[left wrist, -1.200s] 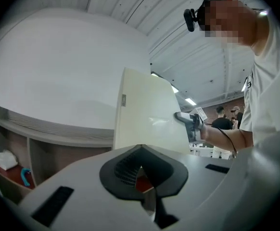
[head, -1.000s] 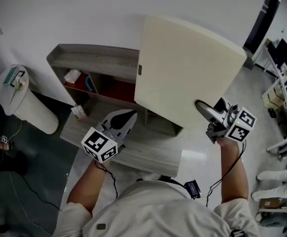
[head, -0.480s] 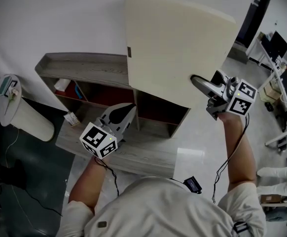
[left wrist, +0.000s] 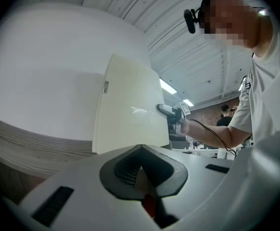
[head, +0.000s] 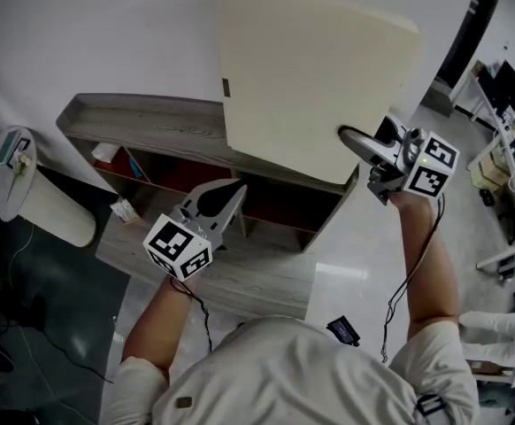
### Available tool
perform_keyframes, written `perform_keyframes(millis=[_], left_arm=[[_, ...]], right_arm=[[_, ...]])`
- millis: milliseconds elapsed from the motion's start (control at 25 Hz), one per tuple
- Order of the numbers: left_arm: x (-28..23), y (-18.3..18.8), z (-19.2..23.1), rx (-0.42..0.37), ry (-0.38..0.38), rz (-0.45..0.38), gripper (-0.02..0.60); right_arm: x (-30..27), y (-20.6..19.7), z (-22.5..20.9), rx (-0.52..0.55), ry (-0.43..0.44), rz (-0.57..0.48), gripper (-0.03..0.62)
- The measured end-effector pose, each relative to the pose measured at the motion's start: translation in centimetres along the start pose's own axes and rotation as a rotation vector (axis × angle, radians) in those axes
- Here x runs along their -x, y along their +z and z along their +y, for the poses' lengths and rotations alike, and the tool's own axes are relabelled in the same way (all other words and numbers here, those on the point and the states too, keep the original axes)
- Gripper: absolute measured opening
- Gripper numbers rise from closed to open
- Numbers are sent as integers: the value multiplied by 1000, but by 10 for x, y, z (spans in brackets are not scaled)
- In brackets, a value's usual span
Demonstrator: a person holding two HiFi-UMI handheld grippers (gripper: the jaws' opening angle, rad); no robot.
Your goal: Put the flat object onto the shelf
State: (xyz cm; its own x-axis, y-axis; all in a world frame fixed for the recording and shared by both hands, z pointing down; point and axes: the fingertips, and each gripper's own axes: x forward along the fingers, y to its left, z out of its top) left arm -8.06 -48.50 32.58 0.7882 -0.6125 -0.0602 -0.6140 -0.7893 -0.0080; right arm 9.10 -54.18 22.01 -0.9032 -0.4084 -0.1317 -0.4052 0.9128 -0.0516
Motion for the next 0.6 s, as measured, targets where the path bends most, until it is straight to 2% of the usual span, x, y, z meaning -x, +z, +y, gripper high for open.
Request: perform_keyframes(millis=[600], left_arm=[[-28, -32, 11, 39, 25, 35, 15]], right_arm=[[9, -32, -35, 3, 46, 17, 285]])
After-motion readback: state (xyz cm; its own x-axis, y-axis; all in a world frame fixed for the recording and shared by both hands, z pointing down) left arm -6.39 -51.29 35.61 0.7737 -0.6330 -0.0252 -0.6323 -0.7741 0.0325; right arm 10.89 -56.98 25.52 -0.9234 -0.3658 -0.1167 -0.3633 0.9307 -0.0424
